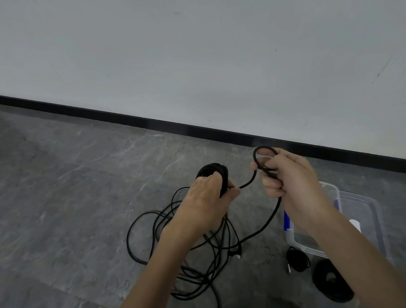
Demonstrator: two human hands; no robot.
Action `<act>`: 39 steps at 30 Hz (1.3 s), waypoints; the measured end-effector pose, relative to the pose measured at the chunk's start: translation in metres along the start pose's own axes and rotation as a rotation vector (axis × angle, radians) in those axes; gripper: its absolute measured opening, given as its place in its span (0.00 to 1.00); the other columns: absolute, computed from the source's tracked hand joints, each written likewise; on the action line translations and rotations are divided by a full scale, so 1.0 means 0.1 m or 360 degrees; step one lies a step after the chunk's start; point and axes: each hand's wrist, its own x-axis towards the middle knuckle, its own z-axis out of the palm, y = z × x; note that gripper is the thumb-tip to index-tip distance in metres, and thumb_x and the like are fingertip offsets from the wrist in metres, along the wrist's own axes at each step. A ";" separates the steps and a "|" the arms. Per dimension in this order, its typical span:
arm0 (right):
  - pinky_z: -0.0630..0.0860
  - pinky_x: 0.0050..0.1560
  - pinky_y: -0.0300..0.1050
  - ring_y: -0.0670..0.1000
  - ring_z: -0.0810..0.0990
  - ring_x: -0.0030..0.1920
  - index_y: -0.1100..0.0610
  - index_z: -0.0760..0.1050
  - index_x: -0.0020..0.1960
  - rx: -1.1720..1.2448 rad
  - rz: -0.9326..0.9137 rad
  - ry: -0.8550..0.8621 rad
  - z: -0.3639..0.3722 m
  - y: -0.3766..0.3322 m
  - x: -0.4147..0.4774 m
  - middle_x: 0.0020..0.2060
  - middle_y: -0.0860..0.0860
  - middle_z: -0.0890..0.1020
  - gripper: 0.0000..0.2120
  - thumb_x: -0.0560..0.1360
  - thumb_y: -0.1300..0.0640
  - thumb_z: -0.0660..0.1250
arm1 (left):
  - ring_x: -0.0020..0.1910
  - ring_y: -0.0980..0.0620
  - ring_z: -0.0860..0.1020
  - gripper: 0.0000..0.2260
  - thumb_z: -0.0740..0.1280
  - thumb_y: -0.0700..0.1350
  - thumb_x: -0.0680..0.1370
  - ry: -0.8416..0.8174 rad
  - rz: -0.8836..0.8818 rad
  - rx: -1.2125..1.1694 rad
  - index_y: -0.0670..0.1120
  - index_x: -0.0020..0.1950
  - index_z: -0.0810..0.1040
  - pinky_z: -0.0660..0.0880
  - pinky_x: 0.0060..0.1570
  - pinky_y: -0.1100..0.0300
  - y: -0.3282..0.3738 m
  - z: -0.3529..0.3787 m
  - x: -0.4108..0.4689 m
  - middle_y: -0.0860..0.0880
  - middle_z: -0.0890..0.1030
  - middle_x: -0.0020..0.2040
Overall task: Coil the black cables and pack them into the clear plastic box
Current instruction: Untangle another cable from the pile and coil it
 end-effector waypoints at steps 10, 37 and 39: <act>0.65 0.30 0.34 0.41 0.69 0.26 0.52 0.72 0.63 -0.0367 -0.0243 -0.0182 0.02 0.02 -0.09 0.29 0.42 0.77 0.21 0.76 0.70 0.64 | 0.30 0.56 0.70 0.15 0.66 0.53 0.79 -0.0414 0.0016 0.0016 0.42 0.41 0.73 0.67 0.30 0.65 0.04 0.02 -0.04 0.50 0.74 0.35; 0.64 0.26 0.37 0.44 0.66 0.24 0.57 0.77 0.51 -0.0526 -0.0320 -0.0278 -0.02 -0.05 -0.11 0.38 0.52 0.81 0.09 0.73 0.55 0.68 | 0.34 0.53 0.76 0.13 0.57 0.48 0.82 -0.1109 0.0280 -0.1209 0.45 0.40 0.70 0.73 0.44 0.63 0.10 -0.30 -0.18 0.53 0.69 0.30; 0.63 0.26 0.38 0.45 0.66 0.25 0.55 0.77 0.53 -0.0532 -0.0263 -0.0362 -0.05 -0.07 -0.11 0.36 0.52 0.81 0.14 0.70 0.50 0.68 | 0.33 0.54 0.75 0.13 0.57 0.50 0.81 -0.1115 0.0328 -0.1273 0.46 0.39 0.69 0.73 0.42 0.64 0.11 -0.31 -0.18 0.54 0.68 0.29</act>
